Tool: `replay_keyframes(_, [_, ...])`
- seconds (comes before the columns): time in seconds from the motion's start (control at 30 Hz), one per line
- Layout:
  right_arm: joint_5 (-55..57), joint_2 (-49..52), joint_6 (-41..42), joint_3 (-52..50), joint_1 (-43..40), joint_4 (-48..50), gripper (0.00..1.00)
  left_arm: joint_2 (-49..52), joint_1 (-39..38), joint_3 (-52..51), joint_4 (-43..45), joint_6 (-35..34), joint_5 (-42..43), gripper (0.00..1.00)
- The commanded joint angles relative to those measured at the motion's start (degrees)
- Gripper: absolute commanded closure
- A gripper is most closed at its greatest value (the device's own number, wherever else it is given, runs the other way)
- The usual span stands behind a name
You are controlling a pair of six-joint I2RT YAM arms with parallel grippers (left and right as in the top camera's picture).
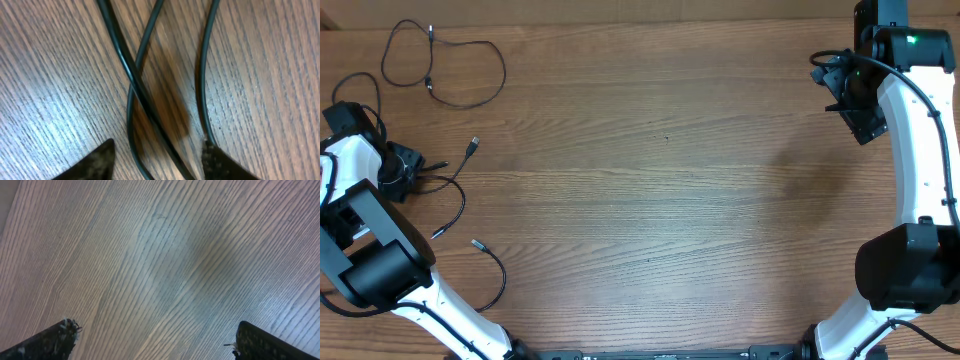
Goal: Untangle cables
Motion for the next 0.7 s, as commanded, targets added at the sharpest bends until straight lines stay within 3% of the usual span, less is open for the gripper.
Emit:
replay_keyframes(0.0, [0.6, -0.4, -0.2, 0.3, 0.0, 0.2, 0.00, -0.8, 0.3, -0.3, 0.2, -0.2, -0.9, 0.51])
replay_keyframes(0.17, [0.6, -0.4, -0.2, 0.3, 0.0, 0.2, 0.00, -0.8, 0.3, -0.3, 0.3, -0.2, -1.0, 0.51])
replay_keyframes(0.33, [0.6, -0.4, -0.2, 0.3, 0.0, 0.2, 0.00, -0.8, 0.3, -0.4, 0.7, -0.2, -1.0, 0.62])
replay_keyframes(0.67, [0.6, -0.4, -0.2, 0.3, 0.0, 0.2, 0.00, -0.8, 0.3, -0.4, 2.1, -0.2, -1.2, 0.62])
